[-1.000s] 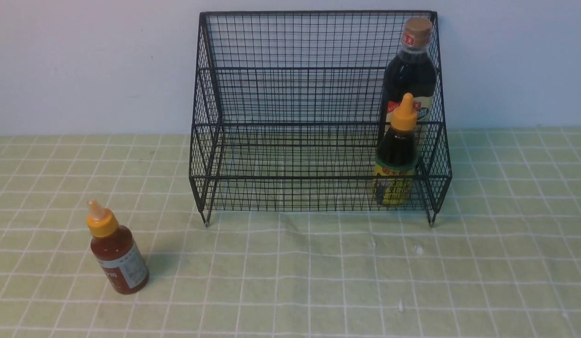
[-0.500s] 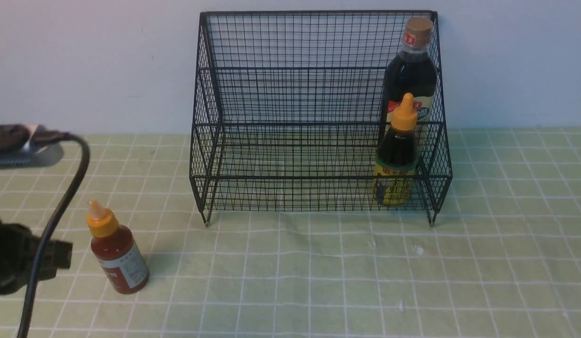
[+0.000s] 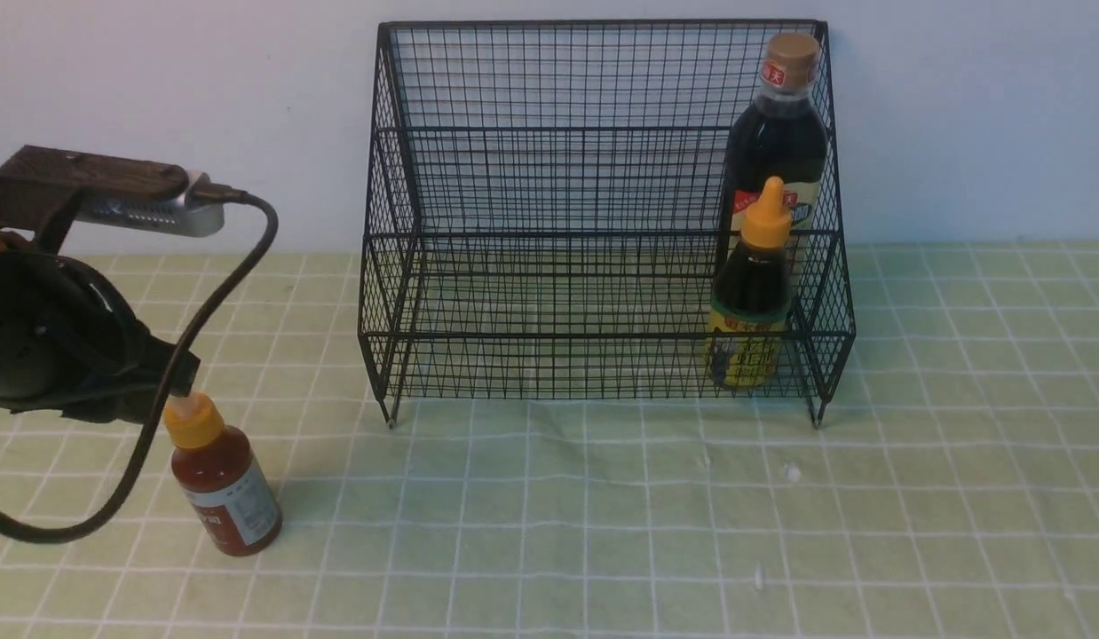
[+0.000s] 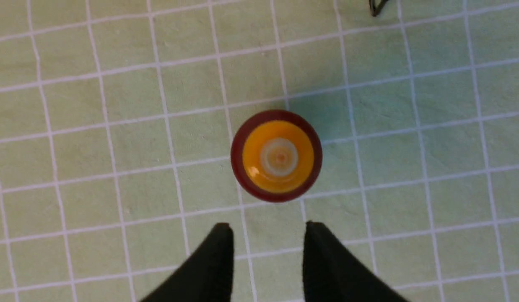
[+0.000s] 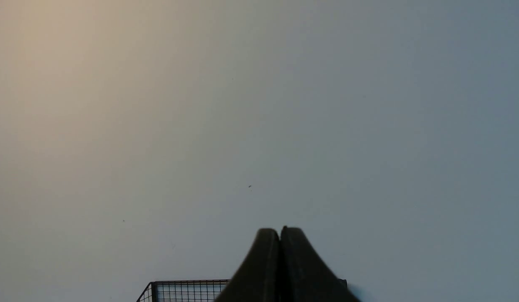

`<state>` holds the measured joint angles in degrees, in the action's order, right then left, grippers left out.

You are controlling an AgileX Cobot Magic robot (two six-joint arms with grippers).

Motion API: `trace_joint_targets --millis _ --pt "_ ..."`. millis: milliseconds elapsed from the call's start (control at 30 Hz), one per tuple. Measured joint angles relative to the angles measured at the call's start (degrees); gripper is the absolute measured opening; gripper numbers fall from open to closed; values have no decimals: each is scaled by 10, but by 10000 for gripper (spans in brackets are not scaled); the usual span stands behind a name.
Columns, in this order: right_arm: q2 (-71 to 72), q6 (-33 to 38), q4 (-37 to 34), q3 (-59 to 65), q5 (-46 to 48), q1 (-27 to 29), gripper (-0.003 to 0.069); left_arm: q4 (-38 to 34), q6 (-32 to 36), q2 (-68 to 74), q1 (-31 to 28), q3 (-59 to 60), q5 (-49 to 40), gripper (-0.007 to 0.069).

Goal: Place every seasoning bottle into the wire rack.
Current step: Use the left arm to grab the condiment bottle closest to it

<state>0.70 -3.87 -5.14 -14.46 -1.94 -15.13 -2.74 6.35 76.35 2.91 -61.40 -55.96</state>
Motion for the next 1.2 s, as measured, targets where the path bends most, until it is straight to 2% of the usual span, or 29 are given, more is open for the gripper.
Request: trace_joint_targets --millis 100,133,167,200,300,400,600,700,833,867,900,1033,1200 --pt "0 0 0 0 0 0 -15 0 0 11 0 -1 9 388" --pt "0 0 0 0 0 0 -15 0 0 18 0 -1 11 456" --pt "0 0 0 0 0 0 -15 1 0 20 0 -1 12 482" --pt "0 0 0 0 0 0 -15 4 1 31 0 -1 20 542" --pt "0 0 0 0 0 0 -15 13 1 50 0 -1 44 603" --pt "0 0 0 0 0 0 -15 14 1 72 0 -1 70 617" --pt "0 -1 0 0 0 0 -15 4 1 112 0 -1 85 585" --pt "0 -2 0 0 0 0 -15 1 1 125 0 -1 84 529" --pt "0 -4 0 0 0 0 -15 -10 1 127 0 -1 78 385" --pt "0 -4 0 0 0 0 -15 -11 1 127 0 -2 74 301" --pt "0 -4 0 0 0 0 -15 -13 1 127 0 -2 69 280" --pt "0 -4 0 0 0 0 -15 -13 -4 126 0 -6 58 290" --pt "0 -3 0 0 0 0 -15 -19 -17 107 0 -52 0 290"
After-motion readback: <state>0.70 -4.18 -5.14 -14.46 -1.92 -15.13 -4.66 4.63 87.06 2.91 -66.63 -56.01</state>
